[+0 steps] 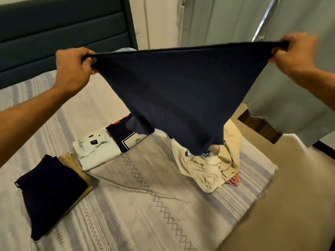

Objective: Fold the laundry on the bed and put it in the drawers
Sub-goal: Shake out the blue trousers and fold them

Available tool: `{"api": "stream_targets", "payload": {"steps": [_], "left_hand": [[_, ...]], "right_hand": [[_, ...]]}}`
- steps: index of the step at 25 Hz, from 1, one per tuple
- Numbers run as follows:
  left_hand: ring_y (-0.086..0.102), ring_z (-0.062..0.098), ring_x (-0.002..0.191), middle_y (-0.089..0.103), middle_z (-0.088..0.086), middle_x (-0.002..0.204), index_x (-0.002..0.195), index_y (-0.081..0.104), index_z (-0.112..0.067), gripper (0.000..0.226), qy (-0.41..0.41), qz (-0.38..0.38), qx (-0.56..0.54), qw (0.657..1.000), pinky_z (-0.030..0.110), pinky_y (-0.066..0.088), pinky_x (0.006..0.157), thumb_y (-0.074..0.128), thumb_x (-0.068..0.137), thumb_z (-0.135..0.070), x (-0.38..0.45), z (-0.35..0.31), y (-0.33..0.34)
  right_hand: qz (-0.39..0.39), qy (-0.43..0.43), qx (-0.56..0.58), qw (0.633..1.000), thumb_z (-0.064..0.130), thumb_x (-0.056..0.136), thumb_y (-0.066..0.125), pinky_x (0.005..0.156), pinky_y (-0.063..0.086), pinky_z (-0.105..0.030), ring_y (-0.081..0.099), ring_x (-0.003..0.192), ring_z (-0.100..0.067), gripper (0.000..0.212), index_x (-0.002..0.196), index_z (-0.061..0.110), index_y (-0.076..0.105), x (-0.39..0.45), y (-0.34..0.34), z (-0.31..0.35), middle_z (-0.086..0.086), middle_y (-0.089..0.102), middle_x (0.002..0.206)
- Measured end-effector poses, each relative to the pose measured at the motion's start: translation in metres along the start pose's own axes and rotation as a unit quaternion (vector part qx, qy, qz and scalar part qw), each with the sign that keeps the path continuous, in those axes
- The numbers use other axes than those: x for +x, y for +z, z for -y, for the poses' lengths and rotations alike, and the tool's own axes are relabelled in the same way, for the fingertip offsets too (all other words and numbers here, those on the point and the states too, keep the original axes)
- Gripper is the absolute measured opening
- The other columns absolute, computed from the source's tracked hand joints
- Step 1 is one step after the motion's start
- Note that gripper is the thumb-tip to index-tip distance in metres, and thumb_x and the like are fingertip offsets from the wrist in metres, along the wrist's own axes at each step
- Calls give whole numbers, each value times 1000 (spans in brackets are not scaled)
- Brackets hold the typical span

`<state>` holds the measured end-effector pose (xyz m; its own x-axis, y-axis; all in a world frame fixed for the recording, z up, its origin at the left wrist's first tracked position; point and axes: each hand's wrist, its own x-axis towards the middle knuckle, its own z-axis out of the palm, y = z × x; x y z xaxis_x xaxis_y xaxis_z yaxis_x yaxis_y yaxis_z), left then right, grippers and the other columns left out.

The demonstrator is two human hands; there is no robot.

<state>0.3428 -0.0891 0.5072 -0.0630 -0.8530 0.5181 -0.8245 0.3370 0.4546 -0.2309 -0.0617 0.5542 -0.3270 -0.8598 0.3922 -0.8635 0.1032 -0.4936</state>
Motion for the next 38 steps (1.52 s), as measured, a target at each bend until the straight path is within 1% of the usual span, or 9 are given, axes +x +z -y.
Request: {"api": "stream_targets", "payload": {"steps": [3,7,11,15,19,21,25,31,38], "left_hand": [[70,24,97,72,17,111,120,71,-7,29,29,-60,-33,997,32,59,92,50,107,-22,-31,-15,-49],[65,27,96,68,-5,105,119,69,-4,20,137,6,28,990,12,43,90,60,103,-10,-158,7,-98],[69,28,96,64,-10,118,120,69,-8,37,169,144,43,974,37,56,82,70,88,11,-355,67,-126],[75,24,81,71,3,115,120,67,-26,64,68,334,112,933,33,60,65,88,67,3,-555,127,-100],[67,21,111,67,1,124,124,67,-23,30,-8,447,118,887,33,50,93,53,100,-13,-709,155,-87],[68,24,114,66,6,126,123,66,-24,37,66,429,169,885,35,51,95,47,97,-6,-760,189,-81],[66,20,114,55,-14,91,123,67,-22,29,-42,540,153,826,29,49,91,50,101,-12,-791,182,-87],[68,14,92,72,1,111,113,66,-30,29,-133,431,151,880,23,51,78,55,99,-8,-735,162,-155],[71,20,69,72,2,87,95,71,-16,25,-260,52,-27,964,39,61,64,56,94,4,-566,131,-267]], "right_hand": [[-31,-2,42,999,24,80,61,88,63,-44,73,90,-27,33,110,18,74,-40,-55,16,-17,73,102],[11,-41,11,999,10,93,73,68,46,2,64,75,-12,25,118,9,73,-212,-86,22,-7,66,97],[118,-70,-30,990,4,90,75,67,48,-19,61,83,-22,22,109,14,78,-440,-62,-17,-6,64,96],[241,114,-93,959,15,91,71,65,57,-38,72,72,-22,37,103,50,69,-630,4,-78,5,74,80],[332,171,-206,904,19,87,72,70,54,-34,76,89,-24,37,92,56,68,-738,48,-123,7,79,89],[332,140,-255,898,26,86,67,71,54,-32,75,91,-20,33,87,59,64,-761,50,-121,8,78,92],[407,-52,-324,852,43,86,50,71,56,-32,72,90,-14,19,98,53,59,-771,57,-117,8,75,97],[435,-85,-258,859,50,93,62,69,49,-28,69,91,-15,22,105,36,74,-731,34,-7,7,73,98],[332,-66,1,941,26,99,68,79,55,-40,64,88,-19,6,102,22,68,-588,-15,136,-8,71,101]]}}
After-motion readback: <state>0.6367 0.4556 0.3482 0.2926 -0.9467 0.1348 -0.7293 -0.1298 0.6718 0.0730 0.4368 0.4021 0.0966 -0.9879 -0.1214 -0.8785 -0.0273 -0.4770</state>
